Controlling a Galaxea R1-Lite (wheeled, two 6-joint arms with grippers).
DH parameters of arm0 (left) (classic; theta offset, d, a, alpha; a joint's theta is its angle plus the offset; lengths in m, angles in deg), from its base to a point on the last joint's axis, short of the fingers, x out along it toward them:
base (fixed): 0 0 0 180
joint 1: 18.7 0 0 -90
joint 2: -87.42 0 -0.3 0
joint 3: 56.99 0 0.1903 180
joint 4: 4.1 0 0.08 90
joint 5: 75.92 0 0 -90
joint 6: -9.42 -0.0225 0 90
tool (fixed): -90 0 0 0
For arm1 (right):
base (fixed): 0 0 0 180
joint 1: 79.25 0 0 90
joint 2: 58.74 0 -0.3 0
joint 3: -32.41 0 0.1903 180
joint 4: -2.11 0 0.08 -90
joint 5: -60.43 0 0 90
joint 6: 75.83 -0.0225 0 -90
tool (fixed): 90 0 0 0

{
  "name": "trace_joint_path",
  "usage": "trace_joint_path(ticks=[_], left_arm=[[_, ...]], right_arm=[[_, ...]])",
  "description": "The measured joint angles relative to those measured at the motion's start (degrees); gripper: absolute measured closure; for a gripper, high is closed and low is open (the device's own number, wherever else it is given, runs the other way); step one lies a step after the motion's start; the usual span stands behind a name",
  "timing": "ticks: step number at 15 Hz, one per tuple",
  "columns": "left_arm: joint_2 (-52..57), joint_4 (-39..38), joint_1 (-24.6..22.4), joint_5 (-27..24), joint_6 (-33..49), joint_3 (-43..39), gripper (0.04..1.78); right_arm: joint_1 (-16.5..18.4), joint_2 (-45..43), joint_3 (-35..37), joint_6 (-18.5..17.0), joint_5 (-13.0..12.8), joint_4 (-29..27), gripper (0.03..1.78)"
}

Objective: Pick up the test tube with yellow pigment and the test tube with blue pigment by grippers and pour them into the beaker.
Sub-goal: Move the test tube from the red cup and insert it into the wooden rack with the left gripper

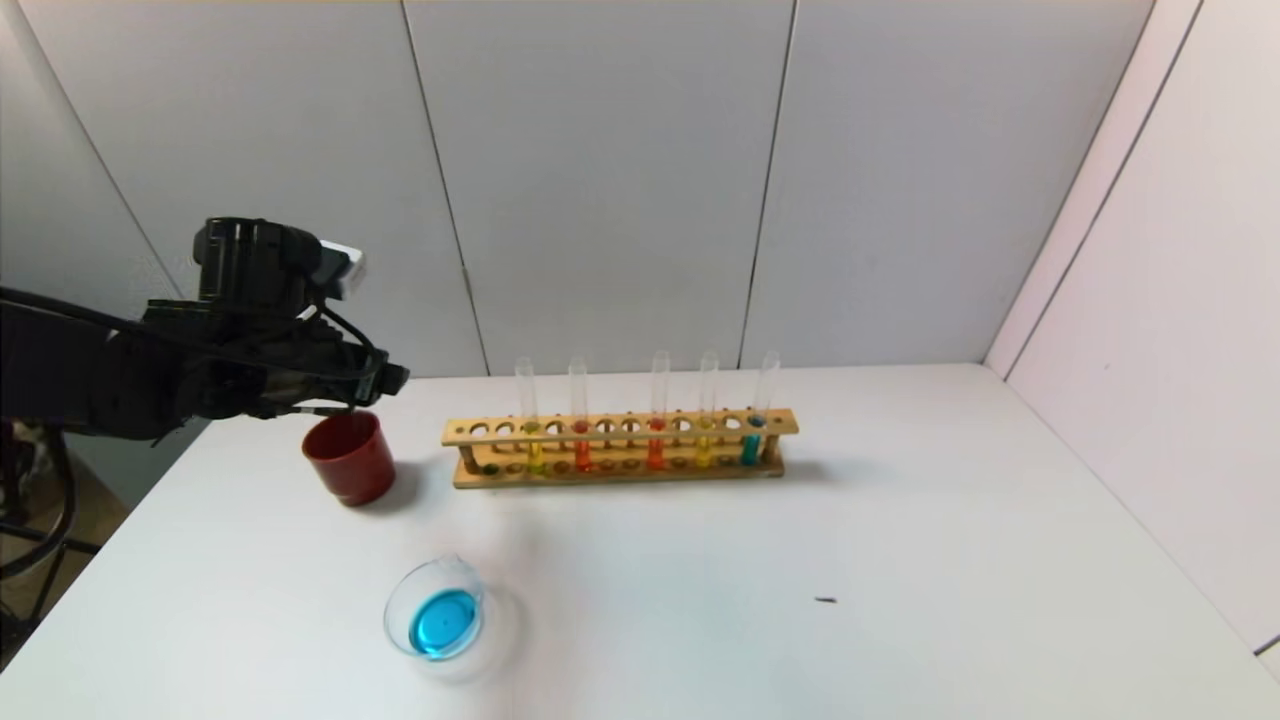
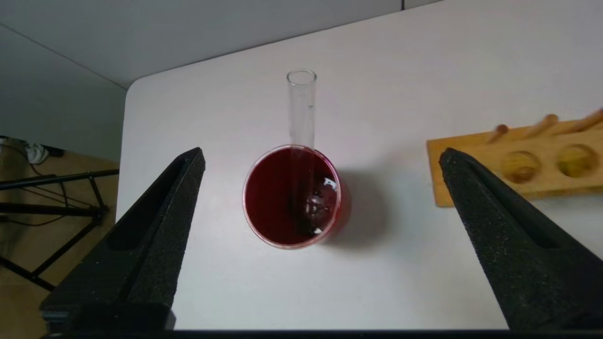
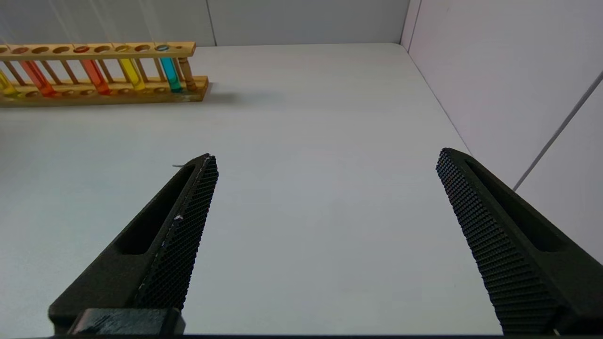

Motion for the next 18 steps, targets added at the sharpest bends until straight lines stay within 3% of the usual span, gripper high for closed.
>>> trace_joint_path(ticks=[8, 18], left_arm=[[12.36, -3.04, 16.47, 14.53, 17.21, -12.79, 0.07], [0.89, -26.60, 22.74, 16.57, 19.26, -17.40, 0.07]], right_arm=[[-0.02, 0.00, 0.00, 0.00, 0.00, 0.02, 0.11], [0.00, 0.00, 0.00, 0.02, 0.00, 0.00, 0.11]])
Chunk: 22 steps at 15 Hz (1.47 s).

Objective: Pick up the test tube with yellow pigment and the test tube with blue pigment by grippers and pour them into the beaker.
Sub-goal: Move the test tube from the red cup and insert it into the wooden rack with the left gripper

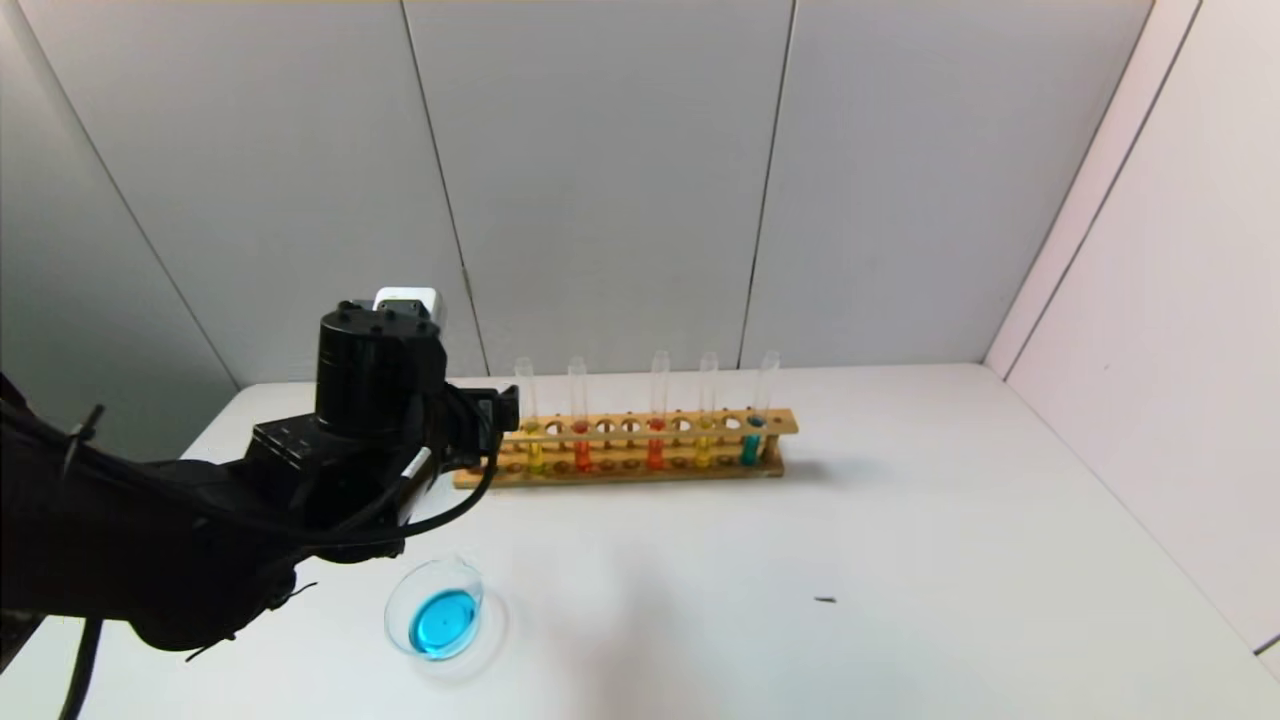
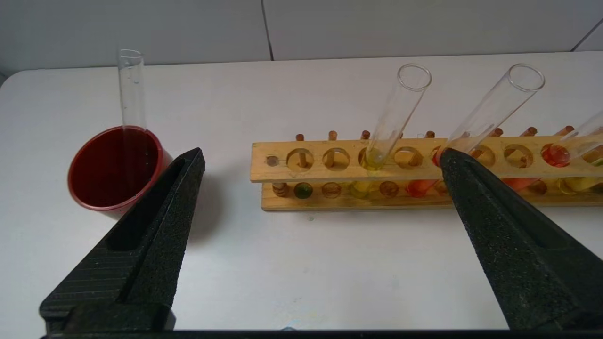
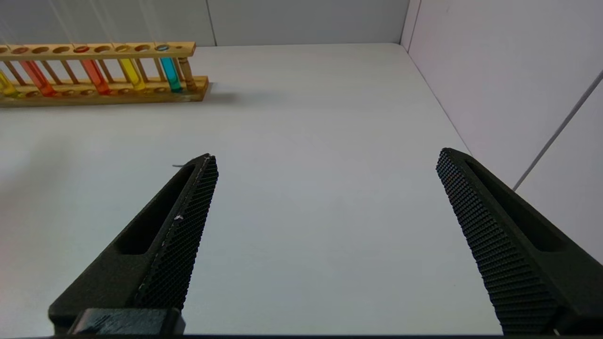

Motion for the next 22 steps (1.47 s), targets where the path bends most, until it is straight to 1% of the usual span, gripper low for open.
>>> trace_joint_path(ticks=[3, 13, 18, 22], left_arm=[[-4.80, -3.69, 0.16, 0.02, 0.02, 2.13, 0.07], [-15.58, -6.45, -0.89, -0.11, 0.09, 11.52, 0.07], [-19.52, -7.62, -2.32, -0.50, -0.39, 14.26, 0.07], [-20.94, -7.83, -2.40, -0.59, -0.55, 15.52, 0.07]], right_arm=[[0.00, 0.00, 0.00, -0.02, 0.00, 0.02, 0.11], [0.00, 0.00, 0.00, 0.00, 0.00, 0.00, 0.11], [0.00, 0.00, 0.00, 0.00, 0.00, 0.02, 0.11], [0.00, 0.00, 0.00, -0.02, 0.00, 0.00, 0.11]])
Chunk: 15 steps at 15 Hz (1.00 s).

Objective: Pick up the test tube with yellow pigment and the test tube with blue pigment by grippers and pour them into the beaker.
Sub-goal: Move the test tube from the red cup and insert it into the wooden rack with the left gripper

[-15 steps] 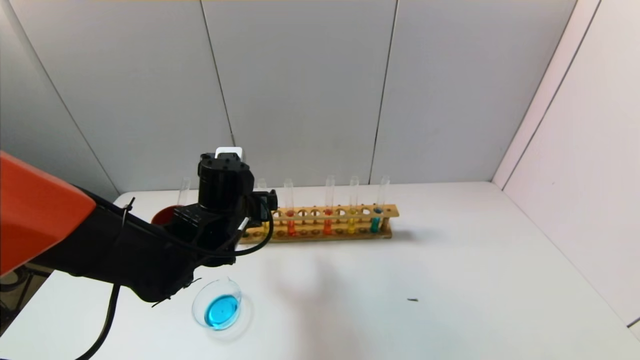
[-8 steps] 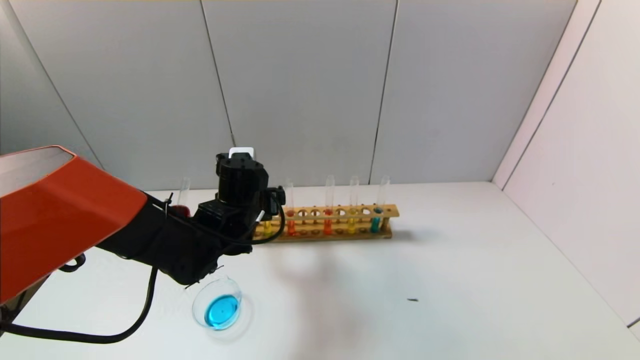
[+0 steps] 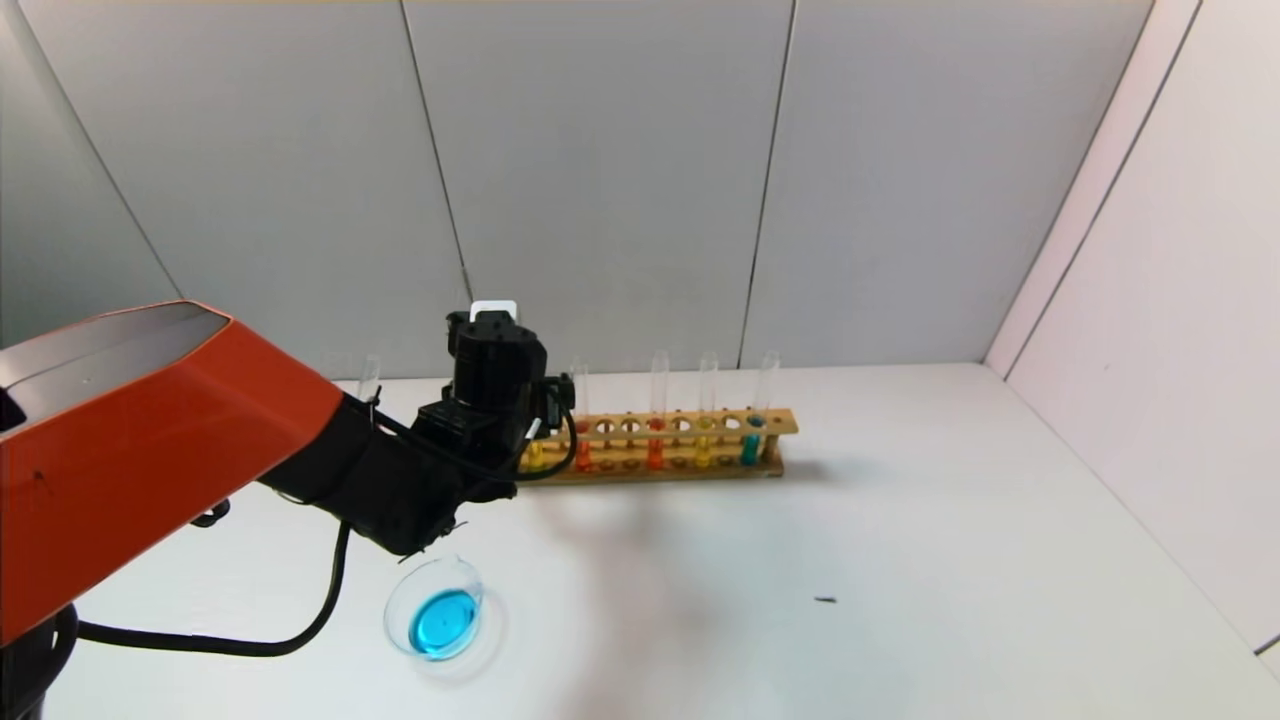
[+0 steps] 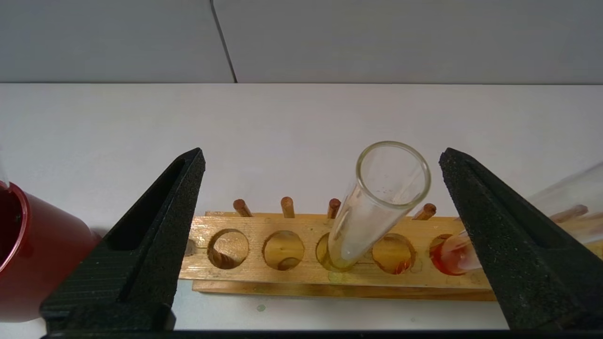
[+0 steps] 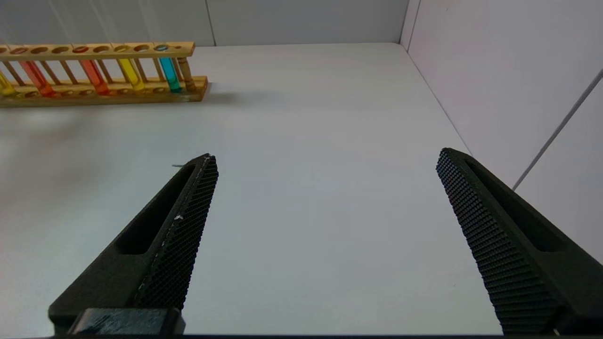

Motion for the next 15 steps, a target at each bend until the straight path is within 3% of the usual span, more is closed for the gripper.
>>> trace_joint_path(ticks=[3, 5, 7, 12, 13, 15], left_arm=[[-0.11, 0.05, 0.20, 0.09, -0.21, -0.13, 0.11], [-0.04, 0.00, 0.28, 0.09, -0.30, -0.29, 0.24], [0.13, -0.01, 0.57, 0.11, -0.32, -0.30, 0.48], [0.32, 0.02, 1.07, 0.22, -0.30, -0.38, 1.36], [0.32, 0.13, 1.16, 0.30, -0.34, -0.38, 1.47], [0.33, 0.10, 1.18, 0.30, -0.87, -0.33, 1.50]], right_arm=[[0.00, 0.00, 0.00, 0.00, 0.00, -0.01, 0.11], [0.00, 0.00, 0.00, 0.02, 0.00, 0.02, 0.11], [0.00, 0.00, 0.00, 0.02, 0.00, 0.02, 0.11], [0.00, 0.00, 0.00, 0.00, -0.02, 0.02, 0.11], [0.00, 0.00, 0.00, 0.02, 0.00, 0.02, 0.11], [0.00, 0.00, 0.00, 0.02, 0.00, 0.00, 0.11]])
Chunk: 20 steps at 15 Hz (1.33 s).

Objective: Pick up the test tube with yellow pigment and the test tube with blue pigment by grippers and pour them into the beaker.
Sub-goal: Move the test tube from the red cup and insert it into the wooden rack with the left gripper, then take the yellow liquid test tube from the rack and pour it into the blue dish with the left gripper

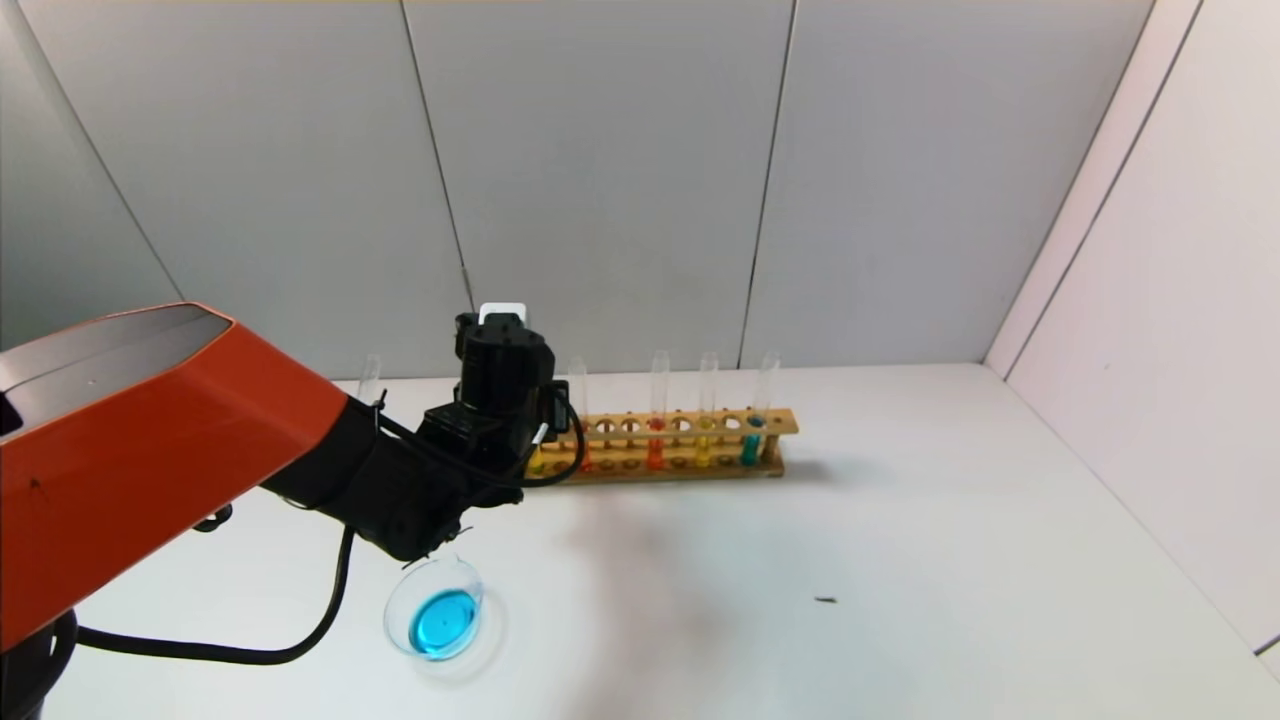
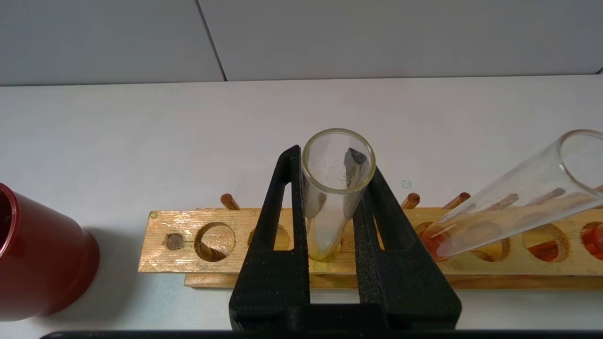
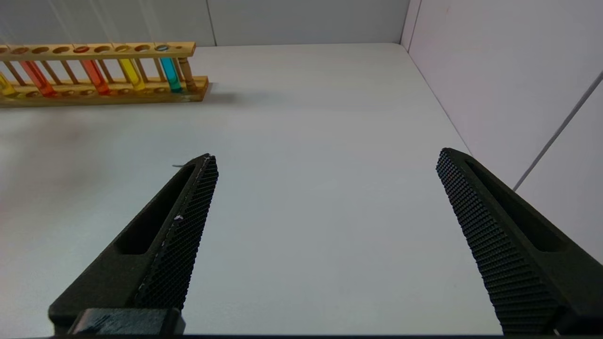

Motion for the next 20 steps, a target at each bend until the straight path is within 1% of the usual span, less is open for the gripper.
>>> trace_joint_path(ticks=[7, 11, 17, 20], left_arm=[[0.71, 0.28, 0.15, 0.23, -0.63, 0.20, 1.50], [2.86, 1.11, 0.45, 0.12, -3.00, 0.77, 1.50], [6.30, 8.85, 0.76, 0.12, -3.15, 5.35, 1.50], [7.55, 11.39, 0.80, 0.26, -3.08, 7.72, 1.50]], right_arm=[[0.00, 0.00, 0.00, -0.02, 0.00, 0.00, 0.11], [0.00, 0.00, 0.00, 0.00, 0.02, 0.00, 0.11], [0.00, 0.00, 0.00, -0.02, 0.00, 0.00, 0.11], [0.00, 0.00, 0.00, 0.00, 0.00, 0.00, 0.11]])
